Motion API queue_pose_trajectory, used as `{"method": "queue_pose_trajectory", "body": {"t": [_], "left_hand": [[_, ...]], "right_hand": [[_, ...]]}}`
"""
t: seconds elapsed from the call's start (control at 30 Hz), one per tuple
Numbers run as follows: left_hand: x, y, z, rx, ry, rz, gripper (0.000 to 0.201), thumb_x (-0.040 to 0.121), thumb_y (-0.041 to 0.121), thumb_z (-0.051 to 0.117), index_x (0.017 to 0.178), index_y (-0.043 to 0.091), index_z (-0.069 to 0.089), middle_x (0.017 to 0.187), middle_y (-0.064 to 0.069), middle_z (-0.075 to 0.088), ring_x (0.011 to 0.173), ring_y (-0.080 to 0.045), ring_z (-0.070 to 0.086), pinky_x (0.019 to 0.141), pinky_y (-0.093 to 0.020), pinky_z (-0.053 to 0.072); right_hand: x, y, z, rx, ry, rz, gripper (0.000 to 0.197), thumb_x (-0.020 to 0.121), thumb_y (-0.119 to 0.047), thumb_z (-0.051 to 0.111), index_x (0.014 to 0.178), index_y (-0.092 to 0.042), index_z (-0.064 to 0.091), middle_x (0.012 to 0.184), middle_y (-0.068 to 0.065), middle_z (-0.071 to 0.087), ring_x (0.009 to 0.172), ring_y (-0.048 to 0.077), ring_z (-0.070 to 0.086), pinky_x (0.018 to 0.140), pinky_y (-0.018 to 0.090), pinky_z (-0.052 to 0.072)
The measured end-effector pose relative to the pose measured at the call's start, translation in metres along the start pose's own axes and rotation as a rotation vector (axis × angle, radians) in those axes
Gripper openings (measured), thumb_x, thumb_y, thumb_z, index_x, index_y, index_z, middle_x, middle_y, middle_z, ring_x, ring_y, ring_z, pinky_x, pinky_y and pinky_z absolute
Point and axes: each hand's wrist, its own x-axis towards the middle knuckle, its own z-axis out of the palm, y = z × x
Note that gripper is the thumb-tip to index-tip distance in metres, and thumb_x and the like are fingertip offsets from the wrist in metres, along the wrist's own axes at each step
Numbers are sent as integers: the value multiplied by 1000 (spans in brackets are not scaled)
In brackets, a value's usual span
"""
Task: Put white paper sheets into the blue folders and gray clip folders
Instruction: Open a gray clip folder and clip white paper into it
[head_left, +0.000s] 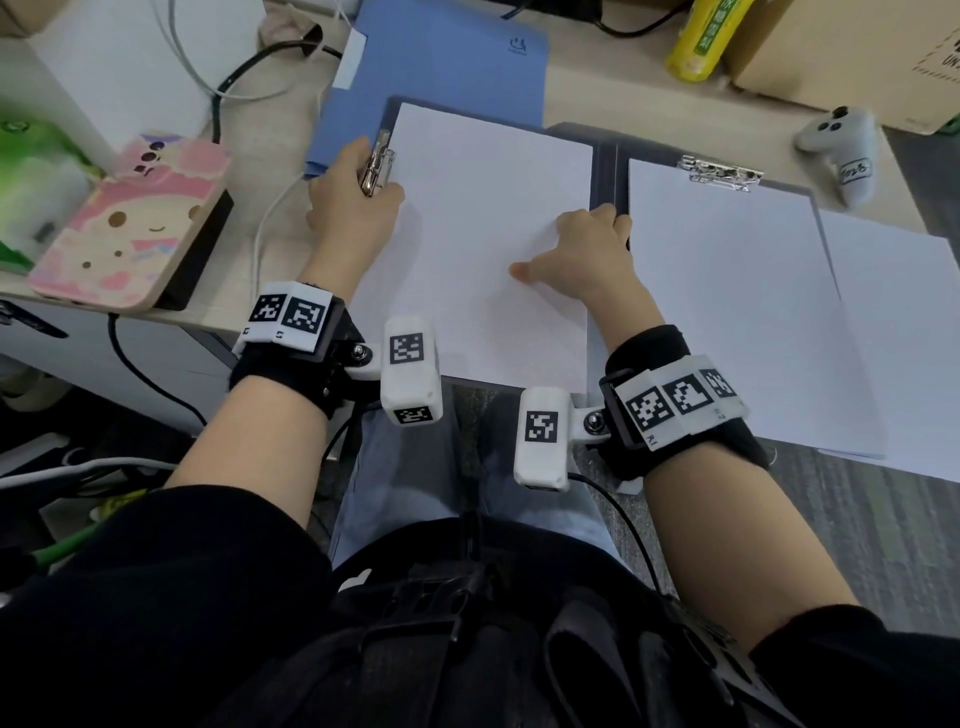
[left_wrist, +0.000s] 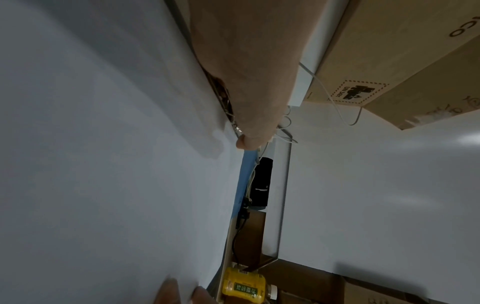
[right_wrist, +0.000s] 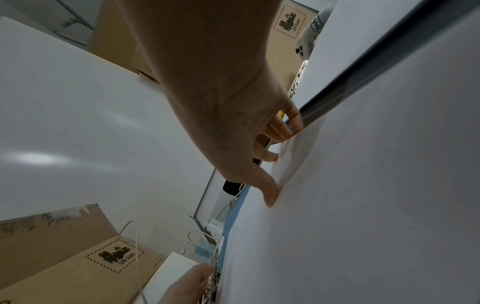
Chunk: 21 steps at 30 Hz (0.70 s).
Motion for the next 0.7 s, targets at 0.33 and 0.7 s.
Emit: {"method": "queue_pose_trajectory", "body": {"t": [0.33, 0.7], "left_hand": [[0, -5, -6, -47, -95, 35, 81, 66, 28, 59, 142, 21, 33, 142, 4, 42, 132, -17, 38, 113, -40, 33], [-16, -11, -15, -302, 137, 38, 56, 96, 48, 32, 97, 10, 72, 98, -1, 72, 96, -15, 65, 98, -36, 49]], "right_hand": [[-1, -1, 2, -22, 2, 5, 60, 81, -41, 67, 125, -6, 47, 139, 13, 31, 134, 31, 22, 103, 41, 35], [-5, 0, 5, -63, 1, 7, 63, 85, -44, 61, 132, -7, 43, 144, 14, 29, 137, 32, 19, 106, 43, 31]]}}
